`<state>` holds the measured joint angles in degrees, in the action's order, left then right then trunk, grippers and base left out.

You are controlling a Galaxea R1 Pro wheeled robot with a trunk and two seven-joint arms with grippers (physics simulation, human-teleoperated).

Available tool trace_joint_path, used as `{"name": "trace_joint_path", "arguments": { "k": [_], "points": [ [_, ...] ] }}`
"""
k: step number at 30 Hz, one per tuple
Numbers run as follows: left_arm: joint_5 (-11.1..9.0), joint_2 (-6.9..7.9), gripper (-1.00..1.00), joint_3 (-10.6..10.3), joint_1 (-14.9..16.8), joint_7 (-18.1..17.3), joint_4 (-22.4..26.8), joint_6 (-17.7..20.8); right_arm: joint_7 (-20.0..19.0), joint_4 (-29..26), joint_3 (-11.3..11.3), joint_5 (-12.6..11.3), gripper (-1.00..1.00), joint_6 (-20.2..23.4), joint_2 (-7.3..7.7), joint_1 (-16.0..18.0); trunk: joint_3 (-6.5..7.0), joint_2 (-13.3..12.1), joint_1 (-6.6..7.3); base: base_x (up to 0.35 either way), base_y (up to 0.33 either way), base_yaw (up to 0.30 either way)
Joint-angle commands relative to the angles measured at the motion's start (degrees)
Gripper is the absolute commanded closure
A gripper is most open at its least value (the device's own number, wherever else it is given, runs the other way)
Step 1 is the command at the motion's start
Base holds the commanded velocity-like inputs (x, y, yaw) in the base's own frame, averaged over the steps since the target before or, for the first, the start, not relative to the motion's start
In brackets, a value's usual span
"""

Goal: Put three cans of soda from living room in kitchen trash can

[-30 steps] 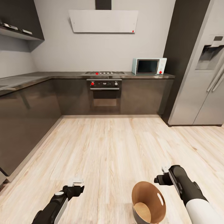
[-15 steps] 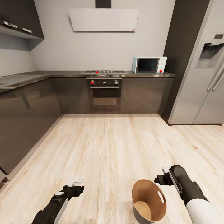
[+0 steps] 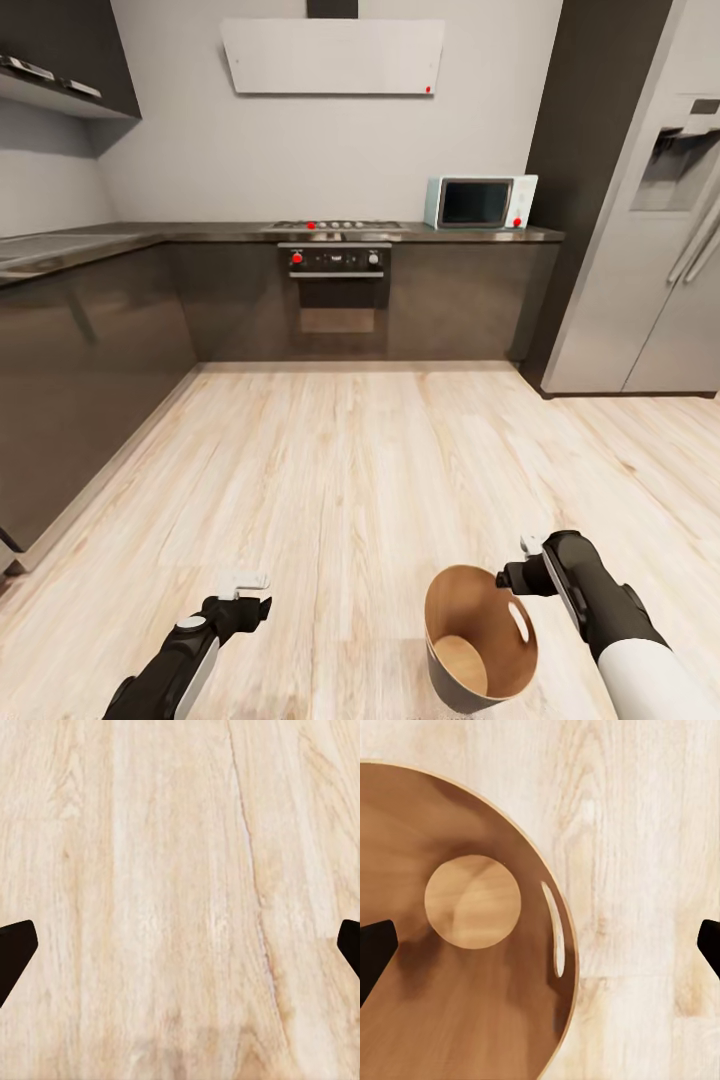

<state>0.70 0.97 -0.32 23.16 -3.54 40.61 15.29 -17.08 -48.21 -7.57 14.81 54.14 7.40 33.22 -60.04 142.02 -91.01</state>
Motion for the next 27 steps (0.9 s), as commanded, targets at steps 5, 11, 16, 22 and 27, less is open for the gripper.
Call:
{"name": "trace_joint_path", "arguments": {
  "k": [5, 11, 16, 22, 27],
  "points": [
    [0.00, 0.00, -1.00, -0.02, -0.01, 0.02, 0.00, 0.00, 0.00, 0.00, 0.07, 0.03, -1.00, 0.00, -0.07, -0.02, -0.76, 1.23, -0.69, 0.000, 0.000, 0.000],
    [-0.02, 0.01, -1.00, 0.10, -0.02, 0.08, 0.00, -0.08, 0.00, -0.04, 0.15, 0.11, -1.00, 0.04, -0.16, 0.00, -1.21, 1.26, -0.74, 0.000, 0.000, 0.000],
    [-0.02, 0.04, -1.00, 0.07, -0.02, 0.04, 0.00, -0.09, -0.05, -0.04, 0.23, 0.13, -1.00, 0.07, -0.18, 0.00, -2.32, 1.33, -0.87, 0.000, 0.000, 0.000],
    [-0.02, 0.00, -1.00, 0.06, -0.04, 0.02, 0.00, -0.27, -0.03, -0.05, 0.27, 0.13, -1.00, 0.09, -0.19, 0.00, -3.20, 1.38, -0.97, 0.000, 0.000, 0.000],
    [-0.11, 0.05, -1.00, 0.24, -0.02, 0.02, 0.00, -0.48, -0.04, -0.05, 0.27, 0.13, -1.00, 0.09, -0.19, 0.00, -3.20, 1.38, -0.97, 0.000, 0.000, 0.000]
  ]
}}
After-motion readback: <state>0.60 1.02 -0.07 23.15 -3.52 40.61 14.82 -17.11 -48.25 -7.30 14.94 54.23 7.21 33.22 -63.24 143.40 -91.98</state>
